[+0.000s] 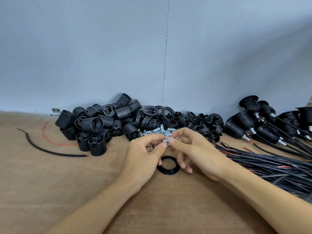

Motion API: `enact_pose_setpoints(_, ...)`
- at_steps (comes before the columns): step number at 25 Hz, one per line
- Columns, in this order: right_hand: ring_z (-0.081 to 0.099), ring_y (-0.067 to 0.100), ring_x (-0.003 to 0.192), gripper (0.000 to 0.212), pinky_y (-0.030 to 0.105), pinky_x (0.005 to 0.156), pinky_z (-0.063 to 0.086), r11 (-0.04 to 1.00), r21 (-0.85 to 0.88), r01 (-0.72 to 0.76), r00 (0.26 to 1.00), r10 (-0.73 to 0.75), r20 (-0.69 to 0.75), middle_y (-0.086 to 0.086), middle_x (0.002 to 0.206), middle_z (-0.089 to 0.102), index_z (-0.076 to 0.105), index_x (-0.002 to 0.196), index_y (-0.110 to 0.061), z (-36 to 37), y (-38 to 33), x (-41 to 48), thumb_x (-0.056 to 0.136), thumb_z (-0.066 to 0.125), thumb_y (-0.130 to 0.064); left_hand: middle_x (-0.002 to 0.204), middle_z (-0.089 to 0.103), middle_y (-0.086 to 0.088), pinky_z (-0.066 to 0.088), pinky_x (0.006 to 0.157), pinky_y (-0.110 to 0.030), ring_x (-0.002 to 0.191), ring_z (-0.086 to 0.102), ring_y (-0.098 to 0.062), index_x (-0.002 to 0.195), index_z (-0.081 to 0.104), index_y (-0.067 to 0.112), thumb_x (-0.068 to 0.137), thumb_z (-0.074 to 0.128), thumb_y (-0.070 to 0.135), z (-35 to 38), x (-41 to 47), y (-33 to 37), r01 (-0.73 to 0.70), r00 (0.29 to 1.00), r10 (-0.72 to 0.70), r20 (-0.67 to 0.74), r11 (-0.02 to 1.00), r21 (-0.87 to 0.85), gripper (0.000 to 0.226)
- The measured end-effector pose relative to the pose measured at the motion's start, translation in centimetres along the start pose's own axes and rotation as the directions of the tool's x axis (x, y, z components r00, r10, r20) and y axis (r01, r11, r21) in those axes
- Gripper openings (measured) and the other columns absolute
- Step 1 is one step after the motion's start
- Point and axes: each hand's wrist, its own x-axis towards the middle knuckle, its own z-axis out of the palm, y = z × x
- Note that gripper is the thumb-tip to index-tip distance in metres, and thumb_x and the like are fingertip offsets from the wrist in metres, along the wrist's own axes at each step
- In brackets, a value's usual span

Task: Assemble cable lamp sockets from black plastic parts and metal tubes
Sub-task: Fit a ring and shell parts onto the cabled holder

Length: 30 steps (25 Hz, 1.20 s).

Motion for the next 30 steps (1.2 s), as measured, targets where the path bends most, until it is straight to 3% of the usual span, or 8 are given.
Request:
enact_pose_setpoints(4,0.044,0.017,0.036,0.05,0.019,0.033,0.031,0.998,0.011,-0.061,0.998,0.062,-0.017,0.009,0.064,0.058,0.06,0.087,-0.008,-0.02,0.01,0.07,0.098,0.051,-0.056,0.085,0.074,0.013,0.044,0.05,-0.013,0.048,0.058,-0.006,0.1,0.074,0.031,0.092,0.072,0.012,-0.01,0.01,0.01,-0.004,1.0,0.004,-0.002,1.0,0.018,0.021)
enact_pose_setpoints(7,0.046,0.016,0.038,0.034,0.02,0.034,0.034,1.0,0.015,-0.026,0.999,0.026,0.028,0.008,0.065,0.059,0.059,0.089,-0.007,-0.21,-0.06,0.01,0.098,0.06,-0.04,0.084,0.074,0.013,0.045,0.051,-0.014,0.049,0.058,-0.006,0.1,0.074,0.031,0.092,0.072,0.011,0.04,-0.04,0.09,-0.002,1.0,0.002,0.001,1.0,0.004,0.021)
enact_pose_setpoints(10,0.045,0.017,0.036,0.05,0.018,0.034,0.032,0.996,0.013,-0.093,0.996,0.092,0.02,0.007,0.058,0.055,0.059,0.078,-0.01,0.0,-0.03,0.03,0.098,0.052,-0.055,0.083,0.073,0.014,0.046,0.052,-0.014,0.048,0.057,-0.006,0.1,0.074,0.031,0.093,0.071,0.011,0.0,-0.12,0.15,-0.014,1.0,0.014,0.006,1.0,0.024,0.022)
enact_pose_setpoints(13,0.046,0.018,0.039,0.039,0.02,0.035,0.034,0.999,0.02,-0.032,0.999,0.032,0.038,0.008,0.064,0.055,0.057,0.085,-0.009,0.08,-0.01,-0.05,0.096,0.061,-0.046,0.086,0.074,0.012,0.045,0.052,-0.015,0.049,0.057,-0.007,0.102,0.075,0.029,0.093,0.071,0.012,0.07,-0.12,0.14,-0.01,1.0,0.01,0.01,1.0,0.006,0.02)
enact_pose_setpoints(16,0.044,0.017,0.036,0.049,0.019,0.034,0.032,0.997,0.037,-0.068,0.997,0.067,0.034,0.008,0.06,0.053,0.056,0.081,-0.01,0.3,-0.12,-0.15,0.097,0.052,-0.056,0.084,0.073,0.014,0.044,0.051,-0.014,0.048,0.057,-0.007,0.101,0.074,0.03,0.093,0.071,0.011,0.1,-0.09,0.16,-0.011,1.0,0.01,0.011,1.0,0.025,0.021)
enact_pose_setpoints(19,0.047,0.017,0.039,0.035,0.021,0.035,0.035,0.998,0.05,-0.032,0.999,0.03,0.042,0.006,0.067,0.057,0.056,0.091,-0.008,0.24,-0.29,-0.18,0.097,0.06,-0.042,0.084,0.074,0.012,0.044,0.051,-0.015,0.049,0.057,-0.007,0.102,0.075,0.028,0.093,0.071,0.011,0.07,-0.01,0.02,-0.001,1.0,0.001,0.001,1.0,-0.001,0.02)
enact_pose_setpoints(26,0.047,0.017,0.039,0.034,0.021,0.035,0.035,0.999,0.015,-0.04,0.998,0.04,0.046,0.007,0.064,0.055,0.057,0.087,-0.008,0.32,-0.51,-0.33,0.099,0.059,-0.04,0.083,0.074,0.011,0.045,0.052,-0.015,0.05,0.057,-0.007,0.102,0.075,0.029,0.093,0.071,0.011,0.07,-0.05,-0.01,-0.008,1.0,0.008,0.011,1.0,-0.004,0.02)
enact_pose_setpoints(30,0.042,0.017,0.034,0.058,0.018,0.034,0.029,0.991,-0.044,-0.126,0.99,0.122,-0.074,0.009,0.055,0.054,0.06,0.073,-0.01,0.37,-0.71,-0.27,0.102,0.041,-0.056,0.082,0.074,0.008,0.045,0.053,-0.014,0.052,0.06,-0.007,0.098,0.075,0.025,0.091,0.073,0.011,0.06,-0.12,0.25,-0.026,1.0,0.025,-0.016,0.999,-0.034,0.016)
